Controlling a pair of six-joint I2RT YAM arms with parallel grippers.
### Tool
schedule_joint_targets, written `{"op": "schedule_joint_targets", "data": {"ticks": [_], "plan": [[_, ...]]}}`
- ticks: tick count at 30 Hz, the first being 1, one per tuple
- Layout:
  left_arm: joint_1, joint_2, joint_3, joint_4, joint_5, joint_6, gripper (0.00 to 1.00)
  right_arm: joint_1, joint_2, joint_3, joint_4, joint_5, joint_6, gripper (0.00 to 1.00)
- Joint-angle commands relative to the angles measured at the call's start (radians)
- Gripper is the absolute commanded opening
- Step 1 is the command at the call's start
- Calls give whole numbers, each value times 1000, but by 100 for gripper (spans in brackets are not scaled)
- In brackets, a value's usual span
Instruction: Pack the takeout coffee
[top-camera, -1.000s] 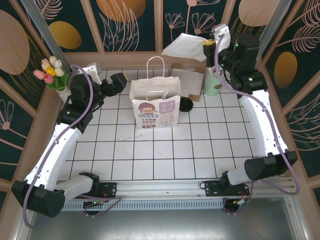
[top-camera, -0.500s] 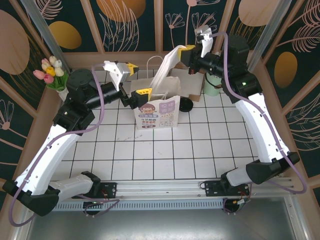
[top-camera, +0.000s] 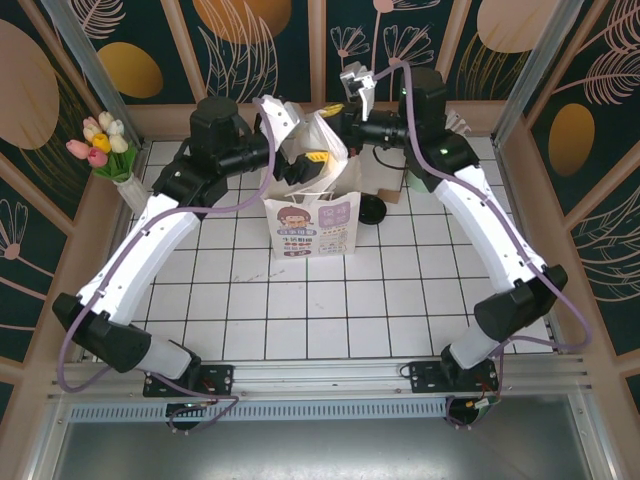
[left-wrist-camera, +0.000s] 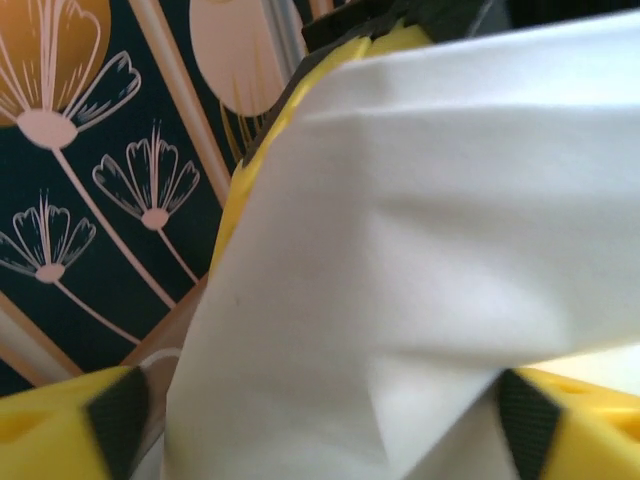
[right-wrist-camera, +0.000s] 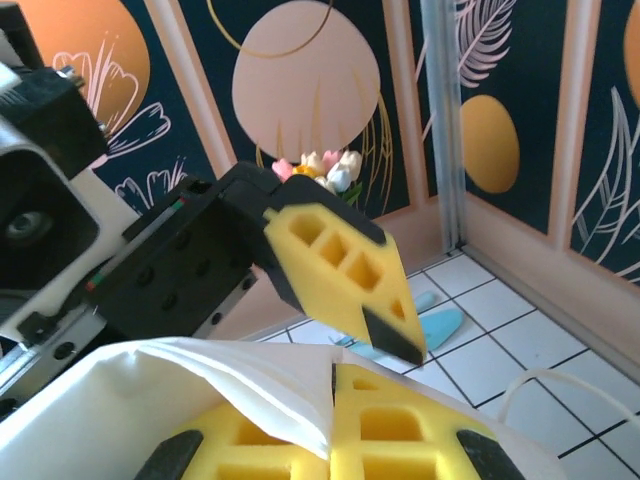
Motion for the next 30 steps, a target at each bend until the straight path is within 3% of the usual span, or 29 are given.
{"op": "schedule_joint_targets", "data": {"ticks": [1, 3, 4, 9, 10, 12, 14, 17, 19, 22, 25, 27, 30], "plan": [[6, -2, 11, -6, 1, 83, 60, -19, -26, 30, 61, -90, 7, 0], [11, -21, -27, 10, -4, 87, 32, -43, -50, 3, 84, -124, 15, 0], [15, -30, -46, 20, -13, 87, 23, -54, -61, -12, 92, -137, 12, 0], [24, -41, -63, 44, -105, 61, 0, -81, -107, -61, 56, -178, -56, 0], [24, -42, -59, 51, -119, 46, 0, -80, -117, -71, 48, -170, -70, 8], [24, -44, -55, 76, -162, -2, 0, -80, -145, -98, 35, -117, -112, 38], [24, -37, -51, 94, -263, -89, 0, -84, -186, -140, 34, 66, -126, 64], [24, -16, -64, 35, -330, -203, 0, -101, -273, -247, 87, 296, -135, 91], [24, -23, -120, 38, -280, -246, 0, -115, -331, -339, 140, 370, -152, 99], [24, -23, -206, 95, -277, -295, 0, -128, -386, -433, 168, 380, -194, 99], [24, 22, -213, 60, -340, -311, 0, -129, -397, -466, 27, 176, -346, 98], [24, 38, -219, 32, -283, -306, 0, -117, -407, -512, -14, 82, -411, 99], [24, 19, -305, 48, -158, -227, 0, -102, -412, -566, 6, 77, -423, 99]]}}
